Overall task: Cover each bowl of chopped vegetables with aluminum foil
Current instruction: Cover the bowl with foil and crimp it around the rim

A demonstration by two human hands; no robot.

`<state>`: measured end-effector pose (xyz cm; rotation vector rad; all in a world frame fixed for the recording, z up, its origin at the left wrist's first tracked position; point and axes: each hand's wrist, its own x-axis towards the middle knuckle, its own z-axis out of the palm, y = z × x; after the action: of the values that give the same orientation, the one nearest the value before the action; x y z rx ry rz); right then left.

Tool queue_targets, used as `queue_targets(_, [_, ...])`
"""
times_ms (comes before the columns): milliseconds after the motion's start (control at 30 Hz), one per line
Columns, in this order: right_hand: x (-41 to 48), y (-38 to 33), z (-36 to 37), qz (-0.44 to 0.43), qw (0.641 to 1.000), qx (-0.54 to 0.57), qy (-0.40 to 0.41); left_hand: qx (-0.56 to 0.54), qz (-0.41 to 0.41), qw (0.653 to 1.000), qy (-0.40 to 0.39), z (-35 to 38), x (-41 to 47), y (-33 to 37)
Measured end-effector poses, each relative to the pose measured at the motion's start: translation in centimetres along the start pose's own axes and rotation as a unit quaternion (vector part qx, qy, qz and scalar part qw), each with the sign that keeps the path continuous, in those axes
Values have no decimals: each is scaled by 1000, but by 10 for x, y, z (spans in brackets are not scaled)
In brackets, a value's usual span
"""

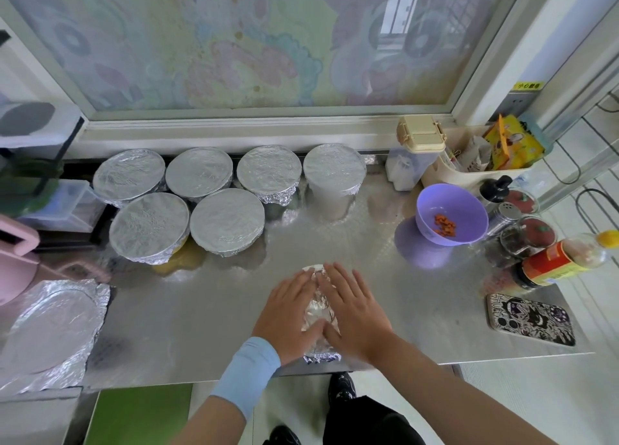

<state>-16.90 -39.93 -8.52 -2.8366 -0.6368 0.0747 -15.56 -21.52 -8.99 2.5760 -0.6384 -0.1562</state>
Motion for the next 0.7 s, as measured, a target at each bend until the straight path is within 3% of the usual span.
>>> queue_targets(133, [-25,5,8,-54,997,-16,-50,104,33,989,-101,-1,-17,-4])
queue_targets(267, [-24,14,11,-93,991,-61,-78,127,36,984,-123,0,-15,-8])
queue_targets(433, [-10,28,8,-126,981,-88,-116,144,-12,983,-116,10,-14,-5])
queue_targets(567, [0,44,-7,-95,983,-98,-127,116,-94,985,-85,15,-12,10])
queue_targets(700, [3,47,-17,-86,985,-86,-124,76,-97,992,-23,11,-11,19])
